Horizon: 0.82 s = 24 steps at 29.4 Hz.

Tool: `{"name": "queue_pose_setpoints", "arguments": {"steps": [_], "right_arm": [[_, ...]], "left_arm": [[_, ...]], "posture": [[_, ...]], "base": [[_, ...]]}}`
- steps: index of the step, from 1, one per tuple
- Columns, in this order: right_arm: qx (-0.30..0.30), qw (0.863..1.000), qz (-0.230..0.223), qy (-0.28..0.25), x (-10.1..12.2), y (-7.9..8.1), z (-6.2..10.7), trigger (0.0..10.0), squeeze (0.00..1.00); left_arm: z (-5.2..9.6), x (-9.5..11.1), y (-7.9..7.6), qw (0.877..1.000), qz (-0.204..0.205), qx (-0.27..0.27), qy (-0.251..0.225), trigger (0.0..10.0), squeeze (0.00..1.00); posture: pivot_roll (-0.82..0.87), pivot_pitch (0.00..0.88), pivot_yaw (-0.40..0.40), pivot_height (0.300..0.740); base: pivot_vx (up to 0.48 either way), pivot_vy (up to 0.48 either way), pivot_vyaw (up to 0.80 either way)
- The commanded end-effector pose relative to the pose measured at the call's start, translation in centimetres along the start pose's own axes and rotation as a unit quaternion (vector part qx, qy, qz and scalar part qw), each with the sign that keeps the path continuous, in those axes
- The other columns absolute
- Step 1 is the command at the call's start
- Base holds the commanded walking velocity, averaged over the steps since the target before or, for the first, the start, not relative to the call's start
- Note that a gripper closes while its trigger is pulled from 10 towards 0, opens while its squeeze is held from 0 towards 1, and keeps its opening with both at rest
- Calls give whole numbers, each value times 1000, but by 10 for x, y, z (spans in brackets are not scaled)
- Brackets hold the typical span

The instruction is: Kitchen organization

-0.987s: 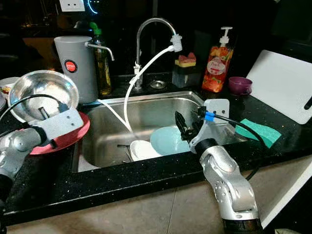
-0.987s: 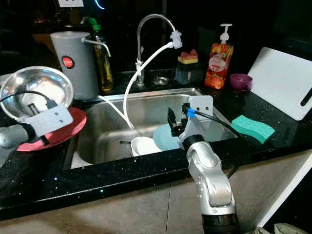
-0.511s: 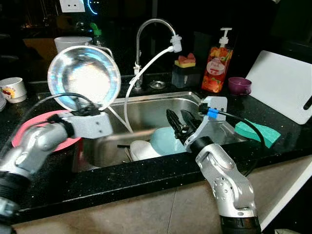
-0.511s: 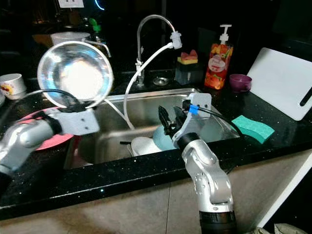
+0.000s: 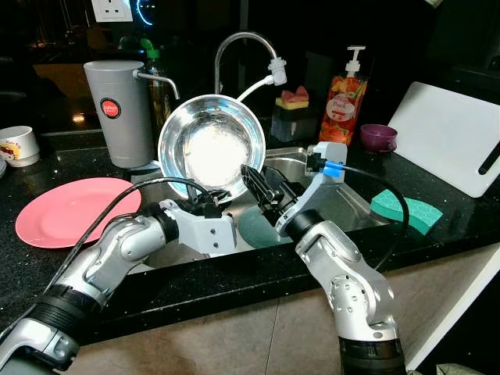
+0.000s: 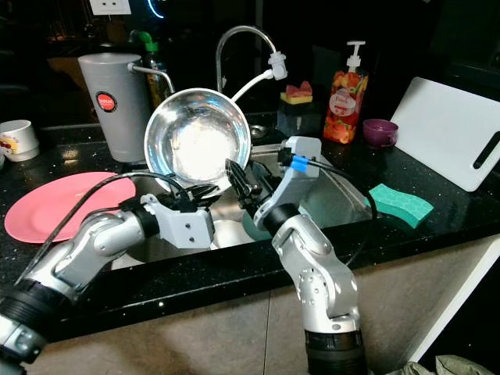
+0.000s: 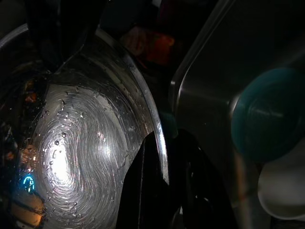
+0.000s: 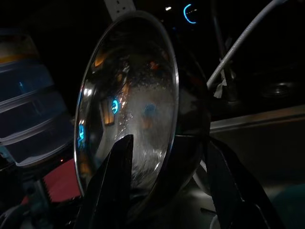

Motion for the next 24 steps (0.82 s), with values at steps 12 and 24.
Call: {"name": "queue_pose_setpoints", "arguments": {"steps": [12,24], "right_arm": [[-132,987,9,93,-28,-36,-12,10000,0],[-149,987,-14,66,-21,-40,-19,0,0]], "left_arm": [[-7,24,-16,997,-67,-5,-47,10000,0],[-7,16,-21,998,-66,-6,-22,10000,1000]], "posture": [[65,63,-40,740],[69,65,-42,740]], "base": [[0,0,0],[0,0,0]]}}
Point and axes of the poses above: a point about 5 cm out from each wrist's last joint towards the gripper, its own z axis pointing back from the gripper into the wrist, its own x axis along the axis of the wrist's last joint, y = z × x, the point moved 1 cm from there along -z, pointing out of the wrist towards the gripper, and after that the axes turned 1 degree about -z, right-handed, at the moved point
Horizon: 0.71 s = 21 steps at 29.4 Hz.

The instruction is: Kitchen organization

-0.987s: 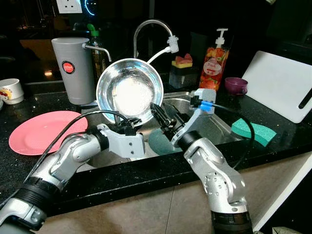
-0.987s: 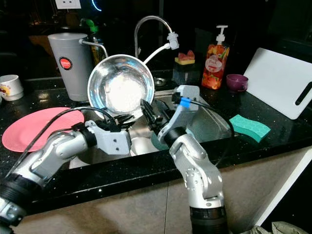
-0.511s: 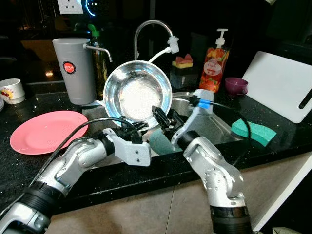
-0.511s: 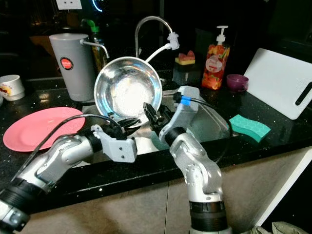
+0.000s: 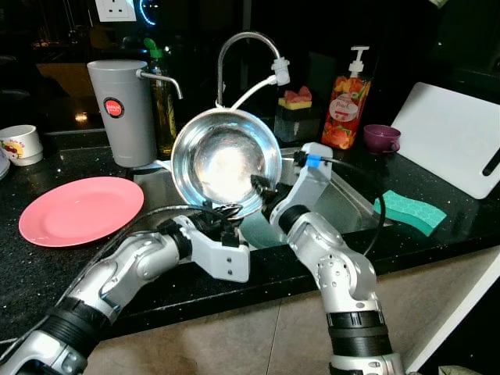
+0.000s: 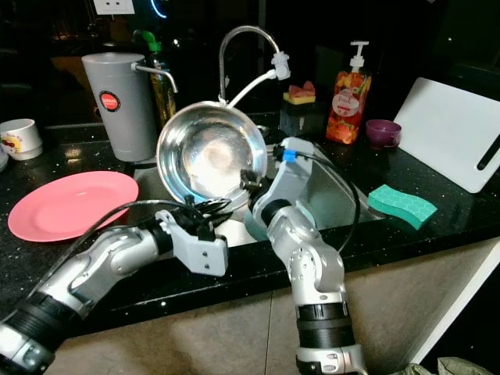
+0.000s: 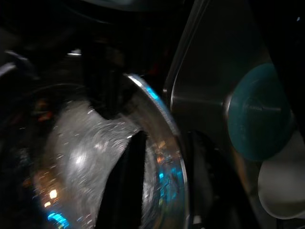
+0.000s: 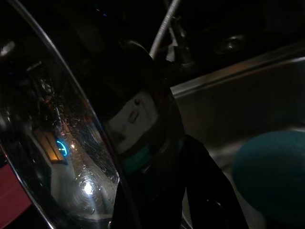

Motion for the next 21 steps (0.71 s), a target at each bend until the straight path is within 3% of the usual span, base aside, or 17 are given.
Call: {"name": "queue_pose_setpoints", "arguments": {"steps": [1,2,3,8,11,12,13,14,16,17,21], "right_arm": [[-18,1000,-4,0,-1,-8,0,0,0],[-19,1000,-8,-2,-1,-8,0,0,0],[-20,1000,-11,-3,-1,-8,0,0,0],[-38,999,-11,-5,-1,-13,-2,0,0],[-65,998,1,-11,-1,-21,-4,0,0],[-71,997,-1,-15,0,-24,-5,3961,0],[-71,997,-1,-15,0,-24,-5,3961,0],[-78,997,-1,-24,2,-27,-6,10000,0],[-87,995,-1,-38,6,-31,-8,10000,0],[-87,995,-1,-38,6,-31,-8,10000,0],[-101,992,1,-71,14,-39,-14,10000,0]], "left_arm": [[0,0,7,1000,-8,20,-1,10000,1000],[0,-1,7,1000,-10,24,3,10000,263],[0,-1,7,1000,-11,27,6,10000,0],[2,-2,9,999,-6,38,10,10000,0],[6,1,6,999,28,25,2,10000,0],[7,2,2,999,46,15,0,10000,0],[7,2,2,999,46,15,0,10000,0],[10,5,-1,996,89,7,2,10000,0],[14,9,-5,989,145,3,4,10000,0],[14,9,-5,989,145,3,4,10000,0],[19,5,-5,974,220,33,33,10000,0]], "posture": [[69,65,-42,740],[71,68,-40,740],[71,68,-40,740],[72,72,-40,740],[72,77,-38,740],[72,77,-38,740],[72,77,-38,740],[77,82,-39,740],[82,88,-40,740],[82,88,-40,740],[92,94,-44,740]], "base": [[0,0,0],[0,0,0],[0,0,0],[0,0,0],[0,0,0],[0,0,0],[0,0,0],[0,0,0],[0,0,0],[0,0,0],[0,0,0]]}}
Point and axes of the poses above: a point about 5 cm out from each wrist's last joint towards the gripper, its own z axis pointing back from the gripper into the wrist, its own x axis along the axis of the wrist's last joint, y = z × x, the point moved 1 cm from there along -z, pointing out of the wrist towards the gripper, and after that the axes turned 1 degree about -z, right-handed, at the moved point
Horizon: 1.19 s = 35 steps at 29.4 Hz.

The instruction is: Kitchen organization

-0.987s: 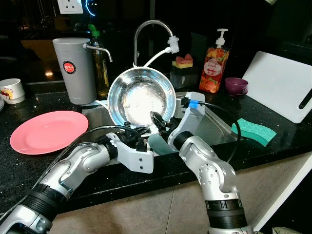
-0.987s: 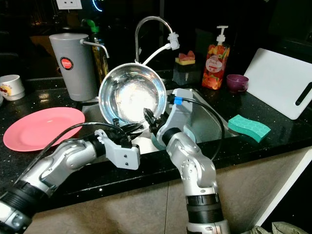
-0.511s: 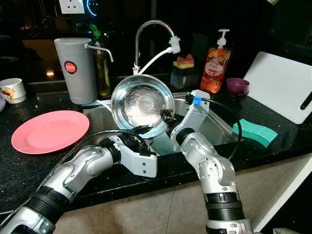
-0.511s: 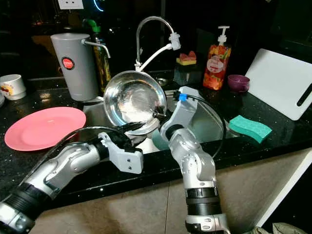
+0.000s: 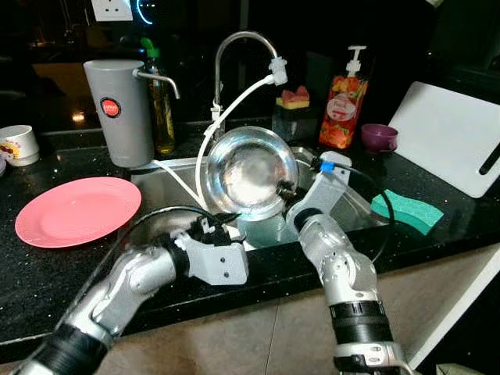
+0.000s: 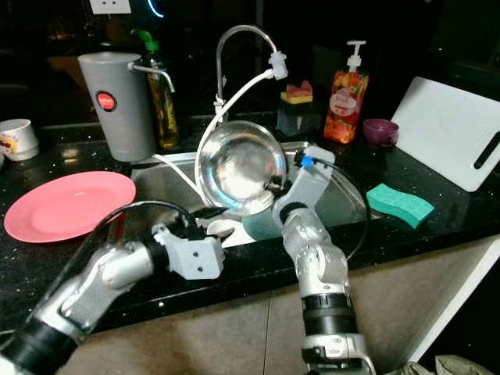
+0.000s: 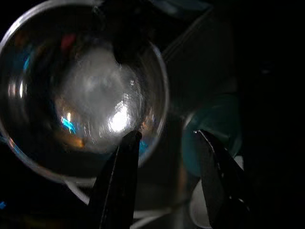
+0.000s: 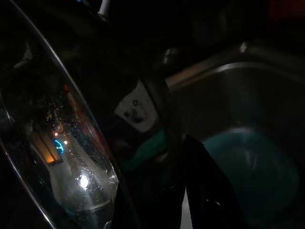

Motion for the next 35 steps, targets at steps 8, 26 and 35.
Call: {"name": "queue_pose_setpoints", "arguments": {"steps": [8,26,35], "right_arm": [[12,998,55,-16,-2,7,-11,10000,0],[38,985,167,13,-49,18,-13,10000,1000],[35,979,190,-63,-30,20,-7,10000,1000]], "left_arm": [[8,-24,16,968,215,101,81,10000,0],[32,-41,58,773,526,341,94,10000,0],[38,-52,64,736,526,395,161,10000,0]], "posture": [[102,108,-50,740],[123,106,-66,740],[119,103,-64,740]], "base": [[0,0,0],[0,0,0],[0,0,0]]}}
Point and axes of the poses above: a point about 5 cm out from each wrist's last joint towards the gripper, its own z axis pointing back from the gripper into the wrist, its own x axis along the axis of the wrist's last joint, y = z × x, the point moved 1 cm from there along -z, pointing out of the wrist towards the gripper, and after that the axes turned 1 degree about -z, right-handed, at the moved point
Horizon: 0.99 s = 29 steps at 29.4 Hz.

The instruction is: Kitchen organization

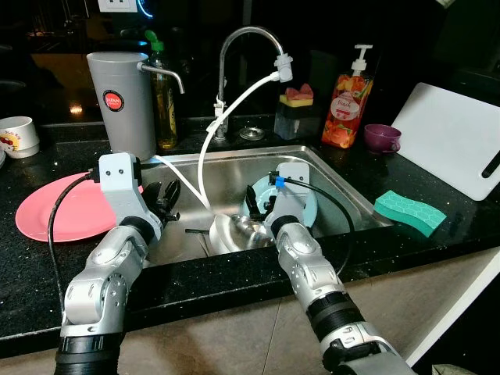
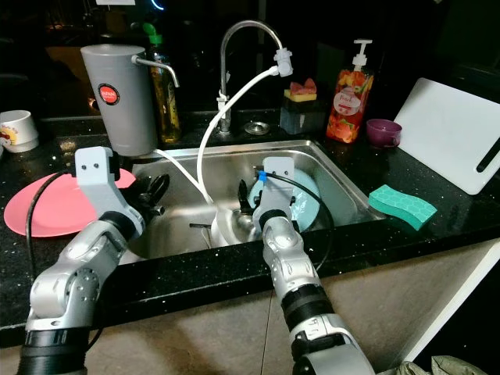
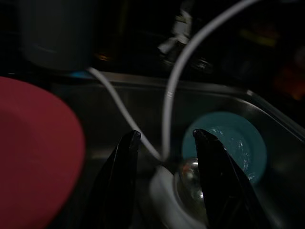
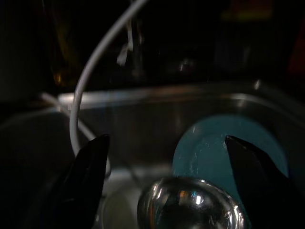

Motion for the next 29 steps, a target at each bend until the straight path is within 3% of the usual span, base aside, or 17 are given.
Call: {"name": "queue_pose_setpoints", "arguments": {"steps": [1,12,14,15,17,22,29], "right_arm": [[-5,999,15,-35,11,-3,4,10000,1000],[-2,992,54,-112,40,-8,31,10000,1000],[-1,991,61,-119,42,-8,34,10000,941],[0,989,71,-128,46,-8,38,10000,0],[0,989,71,-128,46,-8,38,10000,0],[-9,976,136,-168,64,-16,47,10000,0],[5,980,128,-150,66,-16,48,10000,0]], "left_arm": [[-3,1,6,1000,5,27,8,10000,0],[-1,12,11,999,-1,40,-6,10000,0],[-2,14,15,999,-5,52,-9,10000,0],[-2,17,21,998,-8,69,-14,10000,0],[-2,17,21,998,-8,69,-14,10000,0],[-6,33,61,987,4,161,-27,10000,0],[-4,42,83,977,12,210,-35,10000,0]], "posture": [[119,103,-64,740],[102,104,-55,740],[99,105,-53,740],[94,107,-51,740],[94,107,-51,740],[93,109,-48,740],[94,109,-48,740]], "base": [[0,0,0],[0,0,0],[0,0,0],[0,0,0],[0,0,0],[0,0,0],[0,0,0]]}}
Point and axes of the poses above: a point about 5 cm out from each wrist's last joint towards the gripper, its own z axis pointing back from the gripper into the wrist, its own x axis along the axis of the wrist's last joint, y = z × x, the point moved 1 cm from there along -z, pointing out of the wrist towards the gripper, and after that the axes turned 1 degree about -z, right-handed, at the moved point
